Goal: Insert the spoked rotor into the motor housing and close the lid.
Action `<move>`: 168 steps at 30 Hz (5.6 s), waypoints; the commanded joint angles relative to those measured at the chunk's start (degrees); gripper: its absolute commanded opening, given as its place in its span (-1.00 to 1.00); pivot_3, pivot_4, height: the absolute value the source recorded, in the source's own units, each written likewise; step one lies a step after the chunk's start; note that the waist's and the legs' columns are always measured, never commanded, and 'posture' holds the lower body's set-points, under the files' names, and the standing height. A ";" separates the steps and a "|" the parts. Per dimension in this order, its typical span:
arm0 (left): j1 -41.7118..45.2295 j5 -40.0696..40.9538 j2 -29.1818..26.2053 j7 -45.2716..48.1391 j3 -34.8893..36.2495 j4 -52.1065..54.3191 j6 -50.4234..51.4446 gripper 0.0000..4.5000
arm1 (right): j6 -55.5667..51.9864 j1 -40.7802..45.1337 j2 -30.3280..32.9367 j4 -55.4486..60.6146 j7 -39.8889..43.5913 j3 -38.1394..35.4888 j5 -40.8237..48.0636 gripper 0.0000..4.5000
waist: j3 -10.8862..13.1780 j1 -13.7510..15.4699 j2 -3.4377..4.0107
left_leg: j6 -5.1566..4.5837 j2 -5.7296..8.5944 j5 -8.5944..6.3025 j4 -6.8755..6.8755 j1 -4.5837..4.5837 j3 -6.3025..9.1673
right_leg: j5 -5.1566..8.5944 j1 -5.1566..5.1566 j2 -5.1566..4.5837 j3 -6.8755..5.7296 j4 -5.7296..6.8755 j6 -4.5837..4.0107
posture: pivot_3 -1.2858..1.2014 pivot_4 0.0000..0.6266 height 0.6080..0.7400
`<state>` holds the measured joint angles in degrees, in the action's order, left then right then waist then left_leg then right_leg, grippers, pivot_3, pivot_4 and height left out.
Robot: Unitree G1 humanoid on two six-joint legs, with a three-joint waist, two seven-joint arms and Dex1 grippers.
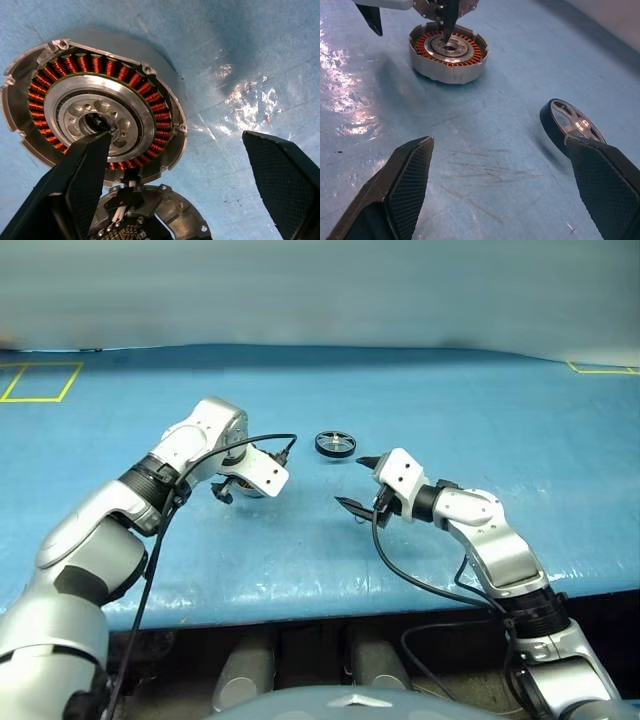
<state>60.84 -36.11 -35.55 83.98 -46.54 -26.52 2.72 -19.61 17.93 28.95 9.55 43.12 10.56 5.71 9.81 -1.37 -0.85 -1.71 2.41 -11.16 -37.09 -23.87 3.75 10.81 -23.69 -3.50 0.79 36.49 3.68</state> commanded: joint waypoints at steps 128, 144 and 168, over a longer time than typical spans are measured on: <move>-61.90 54.18 13.35 -40.48 54.46 34.49 -3.72 0.86 | -0.13 -15.54 -3.54 3.54 -10.96 -7.07 2.11 1.00 | 0.04 1.01 0.14 | 0.21 -0.04 -0.20 0.07 0.12 -0.08 | 0.16 -0.02 -0.47 -0.13 0.06 -0.23 | 0.03 -0.52 1.00; -59.78 53.92 17.22 -39.10 47.96 30.23 -8.23 0.86 | -0.11 -14.83 -5.53 -1.20 -10.86 -4.40 1.25 1.00 | 0.03 0.69 0.15 | 0.08 -0.07 -0.16 0.16 0.08 -0.11 | 0.14 0.00 -0.54 -0.18 -0.15 -0.20 | 0.03 -0.52 1.00; -62.80 53.01 12.22 -39.41 47.32 33.33 -7.36 0.89 | -2.03 -16.35 -4.86 -2.87 -10.45 -4.53 0.68 -0.57 | 0.01 0.96 0.17 | 0.19 -0.05 -0.26 0.41 0.09 -0.01 | 0.13 0.00 -0.64 -0.29 -0.49 -0.19 | 0.03 -0.52 1.00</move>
<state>-1.92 16.39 -23.03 44.32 0.67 4.50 -4.26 -20.60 2.41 23.33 6.52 32.66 6.97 6.12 9.83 -0.41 -0.68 -1.53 2.37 -11.42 -36.66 -23.78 3.74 10.94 -23.70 -4.15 0.50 35.99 3.48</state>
